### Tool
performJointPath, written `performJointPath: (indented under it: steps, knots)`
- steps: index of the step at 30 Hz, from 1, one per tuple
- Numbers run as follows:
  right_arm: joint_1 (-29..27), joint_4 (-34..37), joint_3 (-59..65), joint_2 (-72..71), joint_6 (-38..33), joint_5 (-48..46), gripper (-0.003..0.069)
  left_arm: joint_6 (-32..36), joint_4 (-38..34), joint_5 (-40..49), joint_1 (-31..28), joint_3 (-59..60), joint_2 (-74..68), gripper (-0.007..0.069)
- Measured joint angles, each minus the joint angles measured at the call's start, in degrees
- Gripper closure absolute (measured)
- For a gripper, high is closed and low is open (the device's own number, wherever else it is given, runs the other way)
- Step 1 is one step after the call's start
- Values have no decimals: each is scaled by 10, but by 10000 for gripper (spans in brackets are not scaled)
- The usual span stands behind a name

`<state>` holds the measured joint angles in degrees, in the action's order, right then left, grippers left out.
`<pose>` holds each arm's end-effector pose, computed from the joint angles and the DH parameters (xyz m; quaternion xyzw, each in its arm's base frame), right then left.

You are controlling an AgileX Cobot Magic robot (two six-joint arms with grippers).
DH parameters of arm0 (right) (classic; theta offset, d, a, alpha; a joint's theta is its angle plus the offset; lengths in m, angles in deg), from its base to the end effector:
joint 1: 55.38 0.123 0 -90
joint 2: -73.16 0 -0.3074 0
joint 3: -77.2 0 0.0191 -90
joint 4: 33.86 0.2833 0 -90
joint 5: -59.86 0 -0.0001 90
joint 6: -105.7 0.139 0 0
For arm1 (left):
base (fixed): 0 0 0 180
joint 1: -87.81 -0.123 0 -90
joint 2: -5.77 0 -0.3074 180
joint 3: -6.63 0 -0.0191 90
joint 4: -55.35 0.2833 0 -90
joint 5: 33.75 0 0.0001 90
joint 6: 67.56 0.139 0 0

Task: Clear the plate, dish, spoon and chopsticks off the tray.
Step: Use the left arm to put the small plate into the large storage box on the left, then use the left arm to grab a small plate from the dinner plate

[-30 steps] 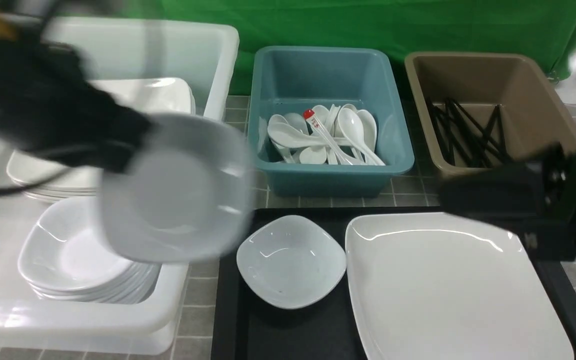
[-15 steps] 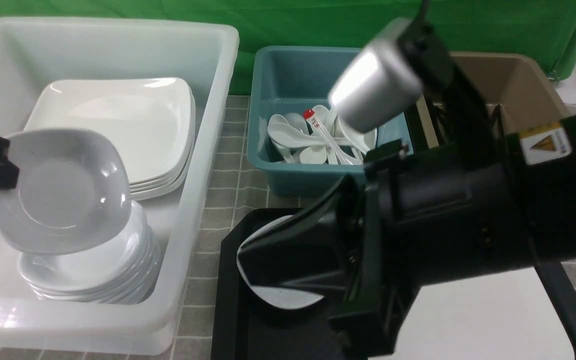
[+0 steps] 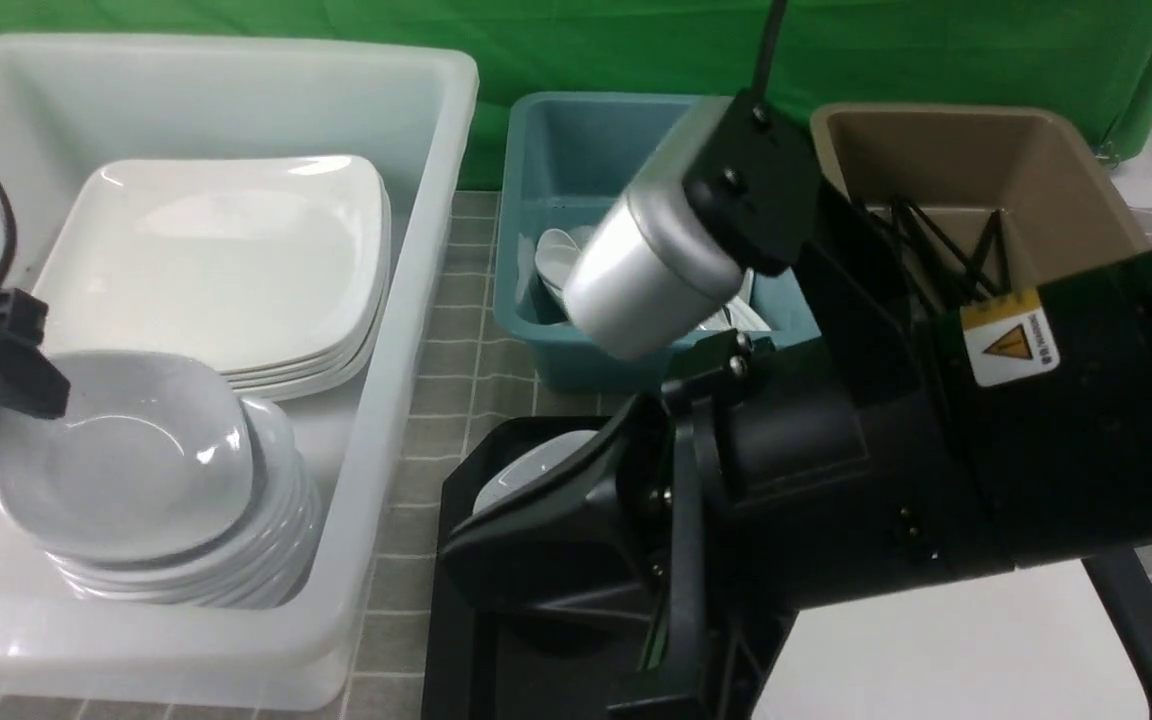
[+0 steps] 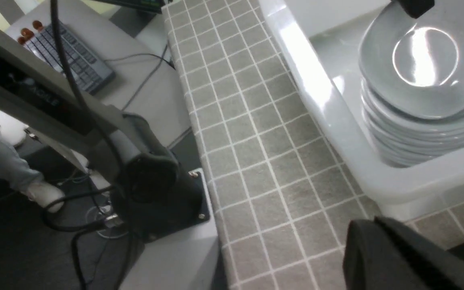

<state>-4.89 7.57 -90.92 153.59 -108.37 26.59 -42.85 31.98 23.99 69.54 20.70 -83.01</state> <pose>0.1815 0.2995 0.3719 -0.4307 0.7327 0.3657 0.3794 0.3205 0.0567 0.2642 -0.0233 0.9681 -0.1136 0.2221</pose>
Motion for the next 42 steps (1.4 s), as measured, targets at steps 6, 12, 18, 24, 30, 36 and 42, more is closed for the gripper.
performJointPath:
  steps: [6,12,18,24,30,36,42]
  knots:
    - [-86,-199,0,-35,163,-29,635,-52,23,43,4,-84,53,170]
    - [-201,-333,0,-96,215,-116,635,-26,-38,52,145,-112,87,509]
    - [-320,-364,6,-132,225,-203,635,-90,23,-3,455,-113,26,621]
    - [-355,-364,59,-140,225,-220,635,-149,168,-78,638,-113,-108,578]
    - [-356,-364,100,-145,225,-221,635,-209,269,-103,689,-113,-194,412]
    - [-356,-364,124,-158,225,-192,635,-230,318,-113,693,-113,-254,174]
    - [-356,-354,126,-162,226,-178,637,-251,380,-119,693,-113,-305,46]
